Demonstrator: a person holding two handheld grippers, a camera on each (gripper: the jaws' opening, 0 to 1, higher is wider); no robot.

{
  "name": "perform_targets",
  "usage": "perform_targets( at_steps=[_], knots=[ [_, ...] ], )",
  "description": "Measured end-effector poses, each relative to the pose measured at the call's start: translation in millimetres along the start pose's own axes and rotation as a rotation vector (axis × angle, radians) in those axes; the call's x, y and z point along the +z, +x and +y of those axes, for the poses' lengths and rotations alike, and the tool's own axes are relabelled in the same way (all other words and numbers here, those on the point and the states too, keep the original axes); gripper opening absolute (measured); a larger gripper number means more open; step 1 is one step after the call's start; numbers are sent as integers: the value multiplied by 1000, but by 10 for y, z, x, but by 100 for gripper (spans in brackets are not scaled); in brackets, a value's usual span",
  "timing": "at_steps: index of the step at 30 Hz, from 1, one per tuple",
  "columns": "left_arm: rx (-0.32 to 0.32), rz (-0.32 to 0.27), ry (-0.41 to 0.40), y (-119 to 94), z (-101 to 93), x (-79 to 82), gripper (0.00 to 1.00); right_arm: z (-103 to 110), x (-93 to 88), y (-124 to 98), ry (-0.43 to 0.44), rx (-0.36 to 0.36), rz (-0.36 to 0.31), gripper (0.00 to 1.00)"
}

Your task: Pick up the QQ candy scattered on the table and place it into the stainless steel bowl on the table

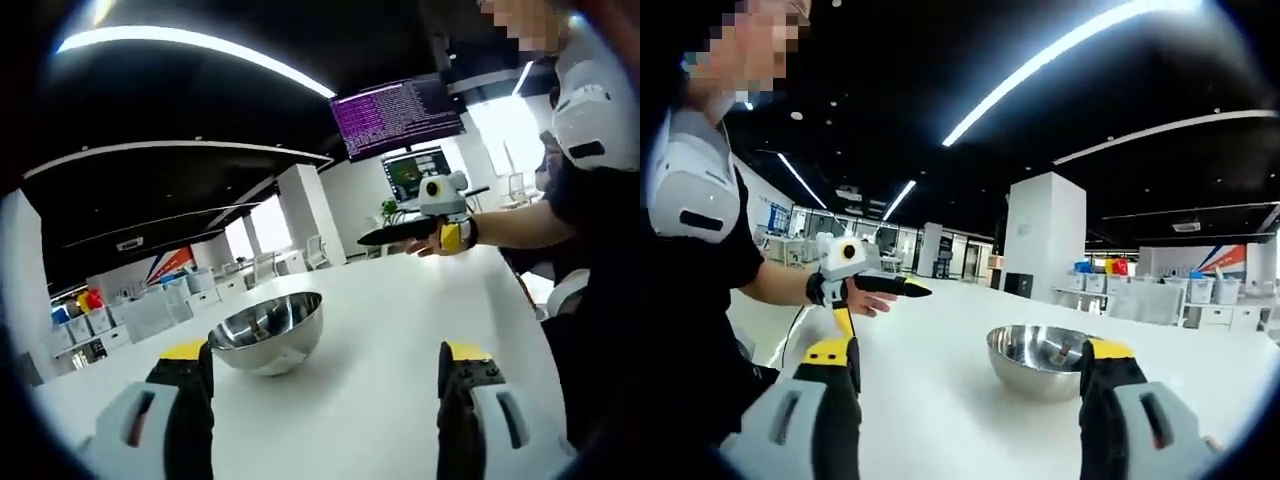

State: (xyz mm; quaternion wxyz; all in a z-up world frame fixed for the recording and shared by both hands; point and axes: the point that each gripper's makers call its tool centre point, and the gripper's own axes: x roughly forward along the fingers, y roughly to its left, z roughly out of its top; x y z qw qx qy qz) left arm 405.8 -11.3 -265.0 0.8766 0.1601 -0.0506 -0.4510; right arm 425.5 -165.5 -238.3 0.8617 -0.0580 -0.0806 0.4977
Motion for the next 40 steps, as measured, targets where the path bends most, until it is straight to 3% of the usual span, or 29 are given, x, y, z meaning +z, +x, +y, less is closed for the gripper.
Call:
perform_targets(
  at_steps=[2, 7, 12, 15, 18, 21, 23, 25, 31, 34, 40],
  knots=[
    [-12, 6, 9, -21, -106, -8, 93, 102, -6, 4, -30, 7, 8, 90],
    [-24, 46, 12, -55, -328, -124, 93, 393, -14, 19, -4, 18, -5, 90],
    [-3, 43, -9, -85, -424, -147, 93, 575, 13, 7, 1, -21, -71, 80],
    [44, 48, -28, -113, -385, -86, 93, 598, 20, -5, 61, -57, -97, 80],
    [93, 64, -87, -144, -329, -48, 92, 527, -91, -41, 111, -131, -26, 78],
    [120, 122, -111, -171, -312, -72, 91, 496, -203, -97, 118, -169, 64, 75],
    [137, 153, -115, -179, -310, -90, 91, 522, -233, -121, 139, -168, 84, 75],
    [145, 192, -129, -196, -323, -131, 91, 586, -349, -170, 167, -161, 158, 77],
    [172, 288, -204, -291, -354, -318, 90, 695, -585, -285, 80, -159, 313, 80],
    [154, 328, -209, -328, -422, -424, 90, 733, -667, -314, 82, -158, 355, 80],
    [149, 385, -192, -408, -440, -540, 90, 718, -725, -357, 151, -171, 369, 80]
  ],
)
